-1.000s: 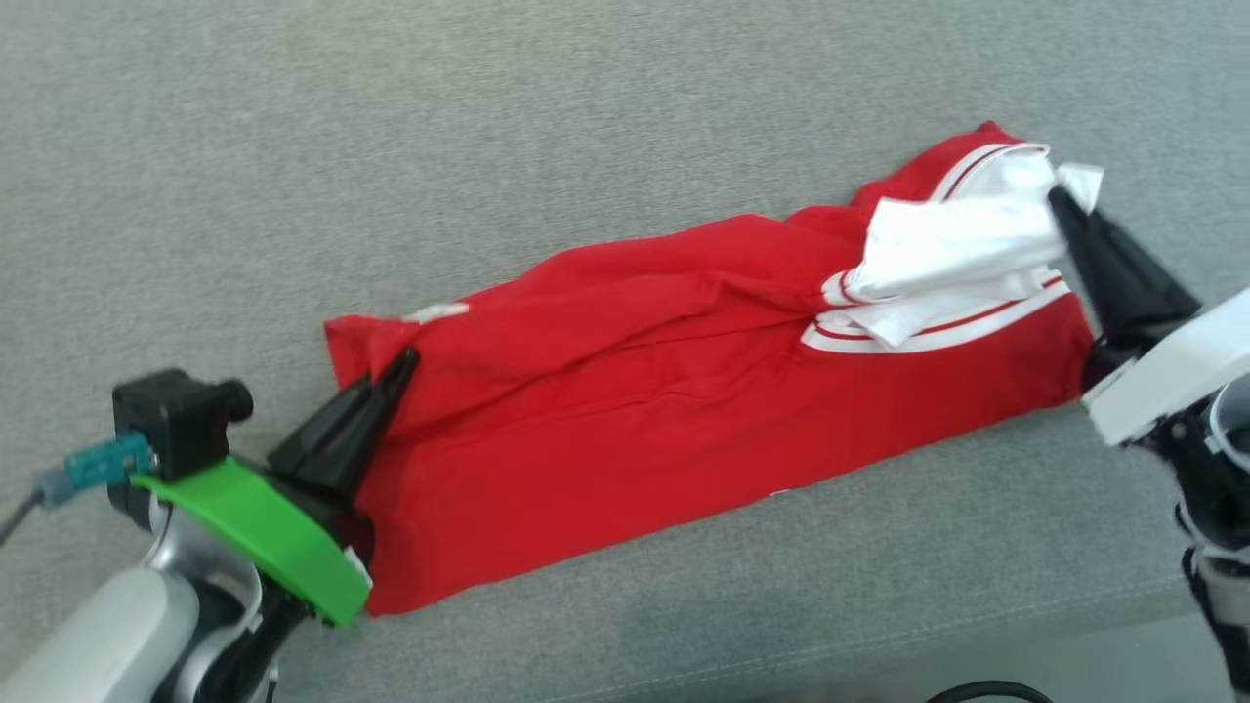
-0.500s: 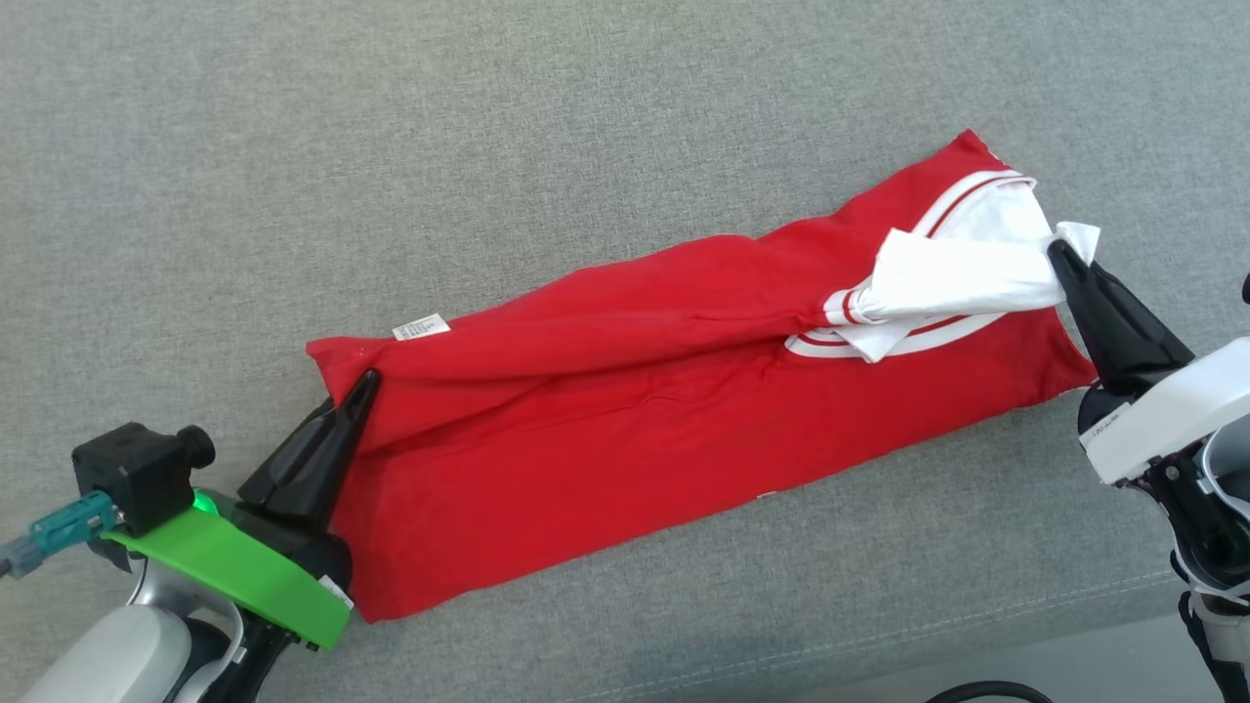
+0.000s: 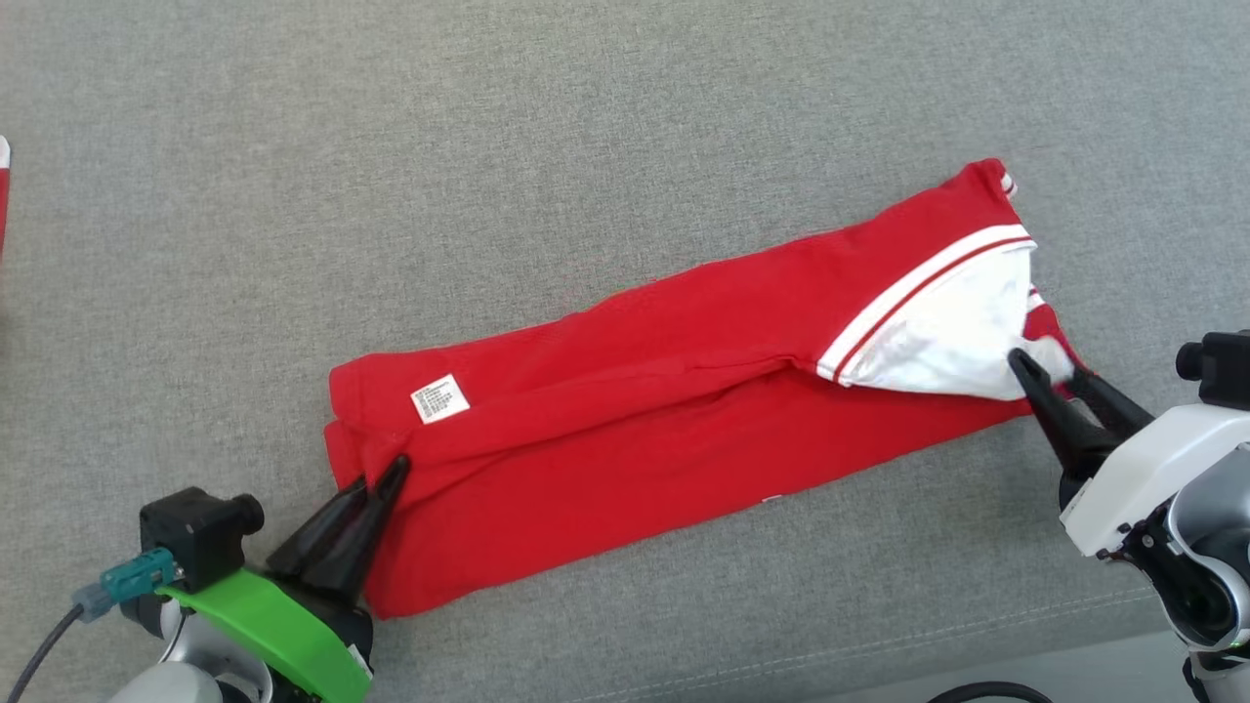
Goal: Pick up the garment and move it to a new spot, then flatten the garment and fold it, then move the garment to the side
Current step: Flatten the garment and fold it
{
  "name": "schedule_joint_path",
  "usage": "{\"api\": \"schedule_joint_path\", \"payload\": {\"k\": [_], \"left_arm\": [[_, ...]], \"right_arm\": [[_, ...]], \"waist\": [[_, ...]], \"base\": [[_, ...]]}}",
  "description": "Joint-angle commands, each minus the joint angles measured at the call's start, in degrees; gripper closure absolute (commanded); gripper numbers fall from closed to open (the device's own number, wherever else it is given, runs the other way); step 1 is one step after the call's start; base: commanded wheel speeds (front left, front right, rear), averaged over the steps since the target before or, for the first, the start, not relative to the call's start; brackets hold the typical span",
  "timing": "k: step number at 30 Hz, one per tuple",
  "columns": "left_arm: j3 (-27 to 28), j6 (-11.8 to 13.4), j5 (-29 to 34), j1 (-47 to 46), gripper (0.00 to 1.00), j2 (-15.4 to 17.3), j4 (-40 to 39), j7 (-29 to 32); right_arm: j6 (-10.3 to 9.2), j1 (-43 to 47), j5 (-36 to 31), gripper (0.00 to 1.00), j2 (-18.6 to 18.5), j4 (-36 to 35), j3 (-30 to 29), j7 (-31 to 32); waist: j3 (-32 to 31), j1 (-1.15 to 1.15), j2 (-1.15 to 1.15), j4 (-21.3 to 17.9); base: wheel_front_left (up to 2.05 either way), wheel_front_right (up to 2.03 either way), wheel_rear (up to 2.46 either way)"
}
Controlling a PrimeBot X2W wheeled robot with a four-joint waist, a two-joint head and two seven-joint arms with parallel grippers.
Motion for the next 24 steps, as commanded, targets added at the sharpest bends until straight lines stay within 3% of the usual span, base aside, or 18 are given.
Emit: {"api": "schedule_joint_path", "payload": {"k": [1, 7, 11, 13, 15, 17, 24], "left_arm": [[-0.44, 0.36, 1.47, 0.74, 0.00, 0.31, 1.29, -0.07], [-2.41, 3.61, 6.22, 3.63, 0.00, 2.01, 2.75, -1.02], [-0.20, 10.01, 8.32, 7.23, 0.00, 2.70, 1.53, -4.33], [3.19, 13.91, 9.43, 8.79, 0.00, 1.44, 0.56, -6.29], [6.13, 16.09, 11.05, 10.19, 0.00, -0.32, -0.93, -6.94], [7.95, 16.89, 11.88, 10.49, 0.00, -1.43, -1.80, -7.12], [18.84, 17.74, 22.43, 13.30, 0.00, -10.66, -5.99, -7.14]], "right_arm": [[-0.01, 0.17, -0.82, 0.00, -0.88, 0.52, 0.16, -0.40], [-0.01, -0.43, -1.00, 0.00, -3.36, -2.10, -2.26, 0.70], [-0.01, -1.27, -1.17, 0.00, -3.75, -4.34, -4.67, 1.92], [-0.01, -1.33, -2.31, 0.00, -3.93, -3.90, -6.02, 2.79], [-0.01, -1.59, -3.55, 0.00, -3.94, -2.69, -6.47, 3.77], [-0.01, -1.96, -4.12, 0.00, -3.76, -1.88, -6.55, 4.19], [-0.01, -7.44, -6.25, 0.00, -3.45, 6.55, -4.96, 6.43]], "waist": [[-0.34, 0.00, 0.00, 0.08], [-1.04, 0.00, 0.00, -0.32], [-0.81, 0.00, 0.00, -0.75], [-0.55, 0.00, 0.00, -0.40], [-0.24, 0.00, 0.00, 0.26], [-0.10, 0.00, 0.00, 0.63], [0.39, 0.00, 0.00, 3.13]], "base": [[0.00, 0.00, 0.00], [0.00, 0.00, 0.00], [0.00, 0.00, 0.00], [0.00, 0.00, 0.00], [0.00, 0.00, 0.00], [0.00, 0.00, 0.00], [0.00, 0.00, 0.00]]}}
